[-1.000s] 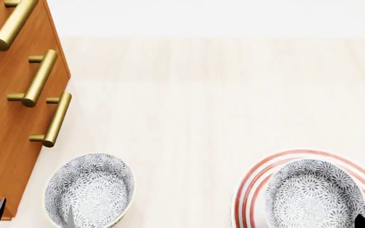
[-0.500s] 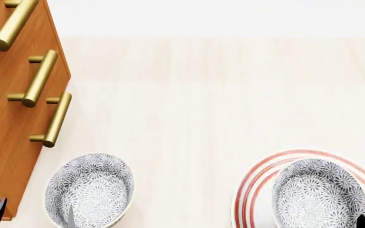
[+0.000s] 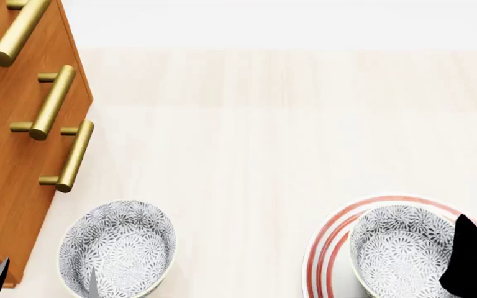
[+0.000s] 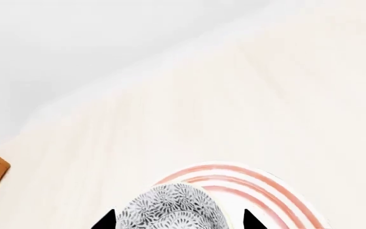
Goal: Pick up the bowl and put it in the front on the plate.
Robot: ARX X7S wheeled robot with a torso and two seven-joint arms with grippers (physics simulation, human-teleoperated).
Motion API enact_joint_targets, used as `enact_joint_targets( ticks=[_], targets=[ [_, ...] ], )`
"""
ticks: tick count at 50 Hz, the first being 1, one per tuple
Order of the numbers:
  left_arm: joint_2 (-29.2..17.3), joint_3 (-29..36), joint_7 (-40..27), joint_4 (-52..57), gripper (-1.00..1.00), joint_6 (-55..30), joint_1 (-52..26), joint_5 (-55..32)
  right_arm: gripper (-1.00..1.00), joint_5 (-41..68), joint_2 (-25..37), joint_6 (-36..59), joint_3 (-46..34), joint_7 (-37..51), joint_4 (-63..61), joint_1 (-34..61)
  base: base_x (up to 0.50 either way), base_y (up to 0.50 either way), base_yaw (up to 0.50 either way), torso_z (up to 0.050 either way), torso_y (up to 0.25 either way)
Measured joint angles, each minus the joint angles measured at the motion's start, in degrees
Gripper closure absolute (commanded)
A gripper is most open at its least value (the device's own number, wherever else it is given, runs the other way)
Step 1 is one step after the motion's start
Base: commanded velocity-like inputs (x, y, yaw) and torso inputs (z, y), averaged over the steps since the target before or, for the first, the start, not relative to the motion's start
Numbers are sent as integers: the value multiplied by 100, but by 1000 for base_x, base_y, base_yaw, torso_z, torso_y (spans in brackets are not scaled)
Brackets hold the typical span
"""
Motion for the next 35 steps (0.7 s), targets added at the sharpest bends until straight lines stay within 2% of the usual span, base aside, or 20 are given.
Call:
enact_joint_targets(
  ticks=[15,24,29,35],
  targets=[
    [-20,-40,41,74,-100,-77,10,-183,-100,398,89,81,665,1000,-746,-115,0,0,0,0,-1],
    [-86,-199,57,252,-100,-248,37,-510,-100,377,-15,66,759,1377,-1583,-315,0,0,0,0,0],
    [-138,-307,5,429,-100,-346,61,-615,-100,-77,-235,-149,736,1390,-2080,-486,0,0,0,0,0],
    [-227,-512,-146,857,-100,-490,124,-694,-100,-1403,-728,-906,532,1205,-2618,-847,0,0,0,0,0]
  ],
)
